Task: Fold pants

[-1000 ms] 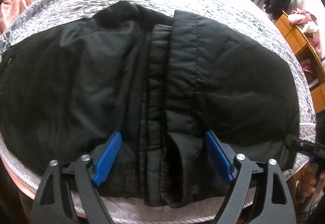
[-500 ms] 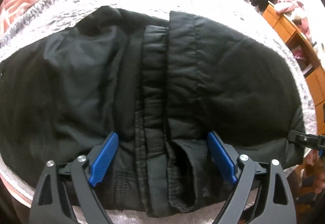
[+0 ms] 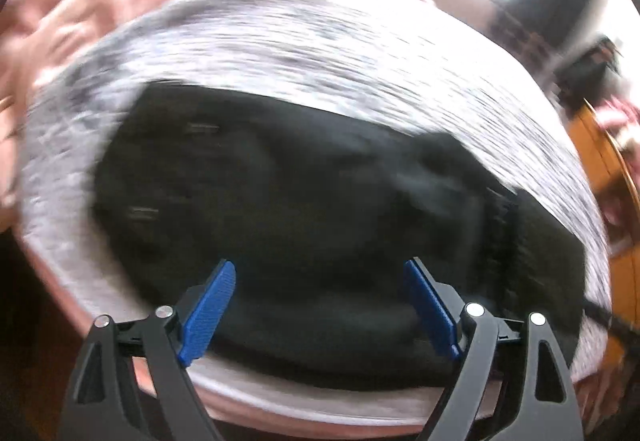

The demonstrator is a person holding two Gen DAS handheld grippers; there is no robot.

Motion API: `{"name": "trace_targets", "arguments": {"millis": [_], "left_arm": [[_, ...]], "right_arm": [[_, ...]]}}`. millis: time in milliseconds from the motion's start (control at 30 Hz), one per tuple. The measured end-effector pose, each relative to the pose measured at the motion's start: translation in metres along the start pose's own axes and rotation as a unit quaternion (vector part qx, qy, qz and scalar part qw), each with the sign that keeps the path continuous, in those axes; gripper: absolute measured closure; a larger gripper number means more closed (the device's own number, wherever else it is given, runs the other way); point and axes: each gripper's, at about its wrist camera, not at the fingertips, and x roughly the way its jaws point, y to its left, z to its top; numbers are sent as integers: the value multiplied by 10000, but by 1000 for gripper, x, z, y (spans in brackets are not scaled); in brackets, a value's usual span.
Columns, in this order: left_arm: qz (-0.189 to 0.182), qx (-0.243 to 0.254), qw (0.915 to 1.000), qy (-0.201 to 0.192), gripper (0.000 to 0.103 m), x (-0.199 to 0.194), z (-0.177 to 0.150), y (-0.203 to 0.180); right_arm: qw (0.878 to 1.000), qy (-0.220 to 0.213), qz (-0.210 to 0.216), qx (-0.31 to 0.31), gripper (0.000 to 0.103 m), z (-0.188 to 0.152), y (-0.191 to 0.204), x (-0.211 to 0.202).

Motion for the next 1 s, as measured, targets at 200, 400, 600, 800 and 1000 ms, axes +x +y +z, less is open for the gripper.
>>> {"name": "trace_targets", "arguments": {"millis": [200,400,600,800,1000], "left_arm": [[501,-862,9950,-2,17,-2,7,99],[507,-1272,9906,46,18,-1,2,144],[118,-2039,9789,78,18,-1,-1,193],[-855,-2817,9551,348,27,22,-7,215],[-1416,-3056,9404,464,29,43,-7,216]], "right_arm": [[9979,635,15,-129,60,-5,43,65],[9973,730,-19,-36,59,-5,40,69],[9972,566,477,-38,57,-2,60,45],[9962,785,366,17,60,-6,73,74],[9937,874,561,422,62,-5,62,90]]}}
